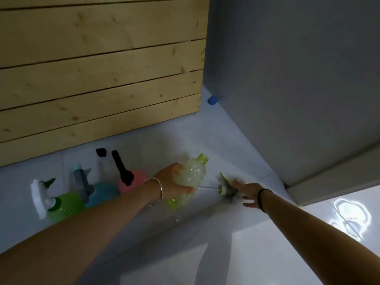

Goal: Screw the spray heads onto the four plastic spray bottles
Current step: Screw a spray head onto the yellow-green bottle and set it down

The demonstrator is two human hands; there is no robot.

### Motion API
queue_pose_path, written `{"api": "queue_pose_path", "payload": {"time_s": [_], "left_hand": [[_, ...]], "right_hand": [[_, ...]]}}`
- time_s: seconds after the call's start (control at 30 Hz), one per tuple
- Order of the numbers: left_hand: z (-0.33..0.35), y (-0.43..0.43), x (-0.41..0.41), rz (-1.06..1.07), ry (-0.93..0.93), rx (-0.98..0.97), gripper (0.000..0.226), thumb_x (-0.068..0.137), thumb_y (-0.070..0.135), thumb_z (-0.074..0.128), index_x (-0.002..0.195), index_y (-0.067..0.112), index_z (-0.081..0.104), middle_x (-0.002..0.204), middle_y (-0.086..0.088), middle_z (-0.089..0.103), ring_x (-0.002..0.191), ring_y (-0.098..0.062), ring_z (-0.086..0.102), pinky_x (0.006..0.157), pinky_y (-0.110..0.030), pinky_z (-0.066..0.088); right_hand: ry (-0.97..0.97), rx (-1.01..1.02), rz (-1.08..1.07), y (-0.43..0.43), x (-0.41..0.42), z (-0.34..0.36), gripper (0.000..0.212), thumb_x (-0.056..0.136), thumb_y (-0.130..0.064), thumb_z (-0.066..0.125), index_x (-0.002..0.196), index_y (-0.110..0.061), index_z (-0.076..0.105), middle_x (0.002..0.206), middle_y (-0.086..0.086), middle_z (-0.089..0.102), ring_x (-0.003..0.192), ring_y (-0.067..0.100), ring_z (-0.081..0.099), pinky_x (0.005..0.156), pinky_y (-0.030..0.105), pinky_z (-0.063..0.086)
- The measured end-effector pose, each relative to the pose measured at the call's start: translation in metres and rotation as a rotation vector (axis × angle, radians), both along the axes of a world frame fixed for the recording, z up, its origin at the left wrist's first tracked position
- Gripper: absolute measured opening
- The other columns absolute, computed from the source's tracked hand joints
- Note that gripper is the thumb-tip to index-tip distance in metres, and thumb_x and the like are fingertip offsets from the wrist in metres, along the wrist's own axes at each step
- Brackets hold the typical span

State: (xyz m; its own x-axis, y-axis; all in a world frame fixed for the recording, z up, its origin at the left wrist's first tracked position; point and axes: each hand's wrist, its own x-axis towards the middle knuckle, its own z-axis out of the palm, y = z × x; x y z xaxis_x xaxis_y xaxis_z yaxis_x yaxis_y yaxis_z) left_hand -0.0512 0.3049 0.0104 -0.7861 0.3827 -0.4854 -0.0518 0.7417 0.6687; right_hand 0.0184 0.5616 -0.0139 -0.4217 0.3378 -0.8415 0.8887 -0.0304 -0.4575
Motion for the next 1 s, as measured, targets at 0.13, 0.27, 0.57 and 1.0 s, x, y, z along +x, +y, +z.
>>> {"api": "queue_pose_path", "payload": {"time_s": [0.13, 0.27, 0.57, 1.0], "left_hand": [[-0.016, -0.003, -0.003, 0.002, -0.045, 0.041, 0.073, 0.055, 0.043, 0.084, 0.116, 0.029, 0.048, 0.114, 0.008, 0.061, 0.104, -0.014, 0.06, 0.093, -0.033, 0.048], [-0.025, -0.007, -0.007, 0.034, -0.06, 0.063, 0.067, 0.052, 0.044, 0.084, 0.107, 0.034, 0.047, 0.106, 0.01, 0.061, 0.096, -0.011, 0.061, 0.083, -0.025, 0.048], [-0.014, -0.011, -0.007, 0.04, -0.052, 0.071, 0.071, 0.049, 0.05, 0.082, 0.11, 0.034, 0.048, 0.109, 0.009, 0.061, 0.098, -0.011, 0.06, 0.086, -0.027, 0.049], [0.111, -0.016, 0.015, 0.05, 0.116, 0.175, 0.069, 0.06, 0.041, 0.083, 0.117, 0.028, 0.047, 0.114, 0.007, 0.056, 0.104, -0.013, 0.055, 0.085, -0.024, 0.044]], "right_hand": [[0.023, -0.002, -0.074, -0.012, -0.009, -0.029, 0.078, 0.071, -0.039, 0.078, 0.133, -0.007, 0.044, 0.129, 0.014, 0.053, 0.121, 0.031, 0.051, 0.096, 0.042, 0.049], [0.047, 0.103, -0.12, -0.021, -0.02, -0.05, 0.103, 0.056, -0.042, 0.087, 0.14, -0.008, 0.037, 0.137, 0.015, 0.048, 0.126, 0.031, 0.049, 0.101, 0.043, 0.046], [0.068, 0.064, -0.058, -0.018, -0.015, -0.055, 0.079, 0.065, -0.029, 0.084, 0.128, 0.002, 0.048, 0.114, 0.018, 0.06, 0.095, 0.029, 0.062, 0.087, 0.039, 0.055], [0.523, 0.1, -0.074, -0.01, 0.0, 0.127, 0.055, 0.079, -0.022, 0.074, 0.125, -0.007, 0.048, 0.108, 0.018, 0.067, 0.069, 0.018, 0.064, 0.057, 0.026, 0.046]]}}
